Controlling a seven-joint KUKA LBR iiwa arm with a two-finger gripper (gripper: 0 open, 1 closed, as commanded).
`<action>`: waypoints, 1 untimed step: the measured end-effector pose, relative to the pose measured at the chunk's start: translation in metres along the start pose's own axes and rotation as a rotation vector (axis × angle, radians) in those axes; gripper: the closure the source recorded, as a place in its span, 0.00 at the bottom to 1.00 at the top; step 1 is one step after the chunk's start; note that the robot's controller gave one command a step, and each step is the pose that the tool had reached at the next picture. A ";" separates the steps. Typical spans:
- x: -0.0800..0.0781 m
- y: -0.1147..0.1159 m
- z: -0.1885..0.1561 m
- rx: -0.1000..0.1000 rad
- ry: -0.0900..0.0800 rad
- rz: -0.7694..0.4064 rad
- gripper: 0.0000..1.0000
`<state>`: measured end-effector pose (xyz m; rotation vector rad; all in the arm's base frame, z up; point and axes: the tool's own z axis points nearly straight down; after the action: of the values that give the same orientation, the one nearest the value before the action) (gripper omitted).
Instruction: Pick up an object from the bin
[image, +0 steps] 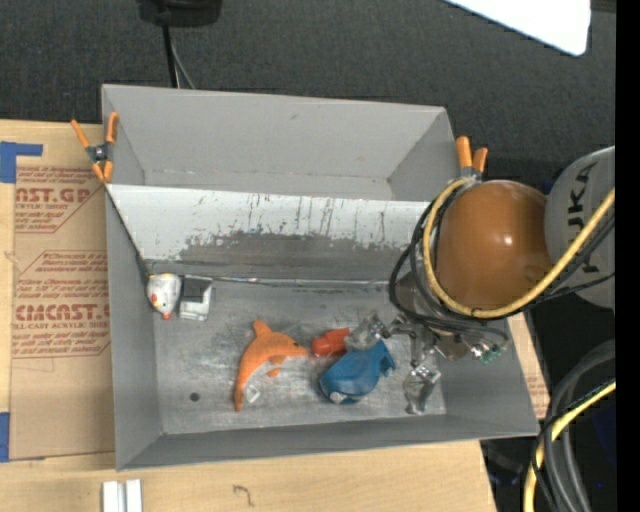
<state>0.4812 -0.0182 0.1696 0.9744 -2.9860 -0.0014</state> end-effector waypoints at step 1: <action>-0.031 -0.013 0.077 0.016 -0.053 -0.033 1.00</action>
Offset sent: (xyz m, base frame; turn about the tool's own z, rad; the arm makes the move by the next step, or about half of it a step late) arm 0.0000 0.0000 0.0000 0.0000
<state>0.5135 -0.0105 0.0930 1.0413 -3.0225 -0.0029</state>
